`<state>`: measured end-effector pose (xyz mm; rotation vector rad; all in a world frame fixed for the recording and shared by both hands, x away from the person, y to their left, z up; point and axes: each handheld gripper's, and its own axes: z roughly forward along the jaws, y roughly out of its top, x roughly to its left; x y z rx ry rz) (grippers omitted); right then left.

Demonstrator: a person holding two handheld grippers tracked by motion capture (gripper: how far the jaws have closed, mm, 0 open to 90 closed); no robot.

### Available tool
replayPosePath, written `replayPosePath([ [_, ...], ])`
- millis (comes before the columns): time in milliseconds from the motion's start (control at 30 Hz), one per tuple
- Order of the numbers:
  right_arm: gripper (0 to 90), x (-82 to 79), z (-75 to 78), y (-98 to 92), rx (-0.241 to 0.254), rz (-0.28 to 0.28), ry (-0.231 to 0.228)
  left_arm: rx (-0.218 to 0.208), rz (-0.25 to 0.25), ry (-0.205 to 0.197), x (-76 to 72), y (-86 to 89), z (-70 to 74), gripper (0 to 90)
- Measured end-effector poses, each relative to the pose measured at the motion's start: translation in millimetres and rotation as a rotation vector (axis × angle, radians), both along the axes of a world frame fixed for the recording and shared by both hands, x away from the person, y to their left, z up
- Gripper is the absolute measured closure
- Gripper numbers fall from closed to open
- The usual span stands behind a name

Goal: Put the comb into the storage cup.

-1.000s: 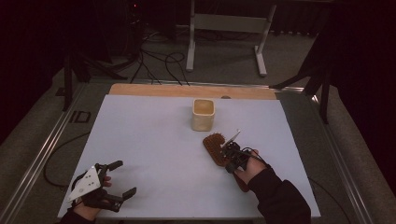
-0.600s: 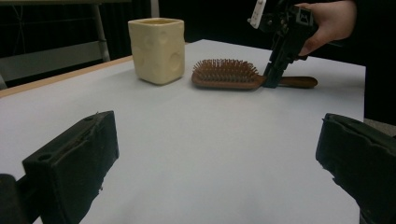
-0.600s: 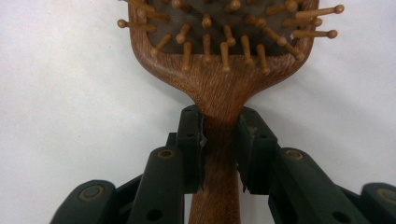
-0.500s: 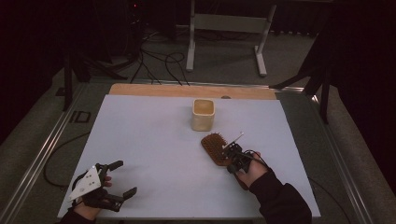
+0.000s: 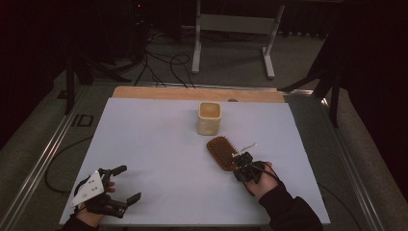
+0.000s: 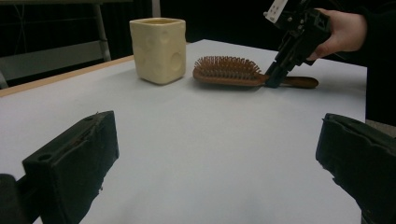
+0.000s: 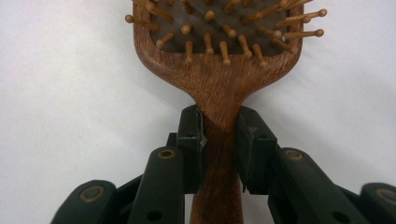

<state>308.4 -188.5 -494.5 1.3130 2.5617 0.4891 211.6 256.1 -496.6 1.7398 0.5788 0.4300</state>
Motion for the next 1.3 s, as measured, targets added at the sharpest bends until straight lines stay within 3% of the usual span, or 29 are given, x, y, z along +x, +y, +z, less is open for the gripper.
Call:
replayPosePath([
  [400,73.3,-5.0,7.1,2.9,0.082,0.019,-0.078,0.005,0.000,0.001,0.3,0.1,-0.3,0.0],
  [500,73.3,-7.1,7.9,2.7,0.137,0.022,-0.122,0.004,0.001,0.002,0.3,0.0,-0.2,0.0],
  [667,73.2,-7.2,7.0,4.3,0.158,0.011,-0.124,-0.002,0.003,0.005,0.3,0.3,-0.1,0.0],
  [900,73.2,-11.1,8.3,4.8,0.221,0.020,-0.177,0.000,0.000,0.012,1.1,-0.4,-1.0,0.0],
  [1133,73.2,-13.8,10.7,5.7,0.255,0.037,-0.202,-0.006,0.000,0.017,1.5,-0.4,-0.7,0.0],
  [1300,73.2,-17.8,16.5,3.5,0.300,0.037,-0.262,0.003,0.010,0.031,2.2,-2.3,-0.3,0.0],
])
